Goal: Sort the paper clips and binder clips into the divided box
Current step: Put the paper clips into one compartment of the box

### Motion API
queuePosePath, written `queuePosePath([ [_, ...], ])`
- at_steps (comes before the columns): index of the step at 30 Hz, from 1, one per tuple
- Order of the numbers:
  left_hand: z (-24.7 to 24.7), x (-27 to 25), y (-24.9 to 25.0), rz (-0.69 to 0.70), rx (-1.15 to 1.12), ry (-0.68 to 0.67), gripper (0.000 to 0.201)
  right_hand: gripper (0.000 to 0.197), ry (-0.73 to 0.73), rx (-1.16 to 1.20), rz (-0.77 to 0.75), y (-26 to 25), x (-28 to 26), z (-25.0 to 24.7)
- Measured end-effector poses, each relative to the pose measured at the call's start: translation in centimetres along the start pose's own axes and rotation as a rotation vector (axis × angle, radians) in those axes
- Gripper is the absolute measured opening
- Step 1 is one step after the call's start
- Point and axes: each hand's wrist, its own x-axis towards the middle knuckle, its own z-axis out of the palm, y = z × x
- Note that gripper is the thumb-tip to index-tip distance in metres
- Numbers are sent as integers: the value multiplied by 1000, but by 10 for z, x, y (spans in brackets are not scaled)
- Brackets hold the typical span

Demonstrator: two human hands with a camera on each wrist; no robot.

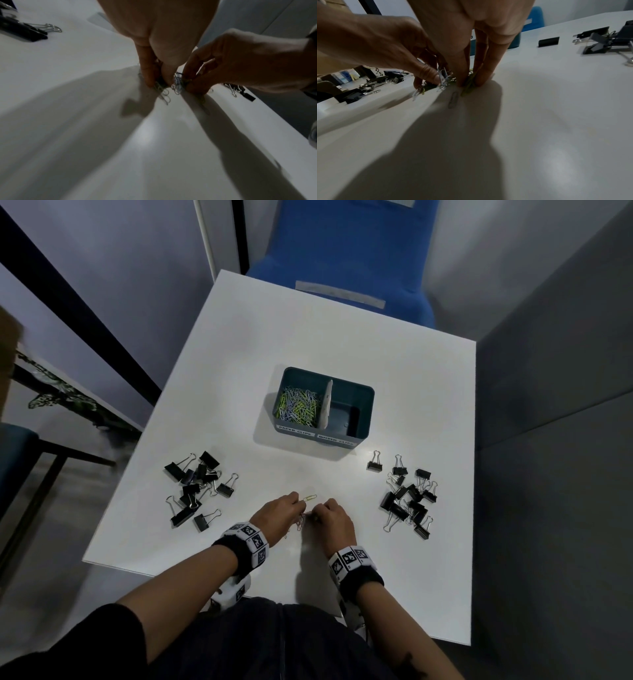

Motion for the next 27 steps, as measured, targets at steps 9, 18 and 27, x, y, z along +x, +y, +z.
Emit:
queuePosePath([
  [9, -29, -2, -7, -43, -118, 105, 5, 12, 9, 26, -2, 6, 1, -14],
  [18, -154, 46, 21, -6, -253, 486, 8, 15, -74, -10, 39, 8, 0, -25],
  [27, -167, 57, 6, -135, -165, 551, 18, 4, 14, 141, 90, -7, 5, -59],
])
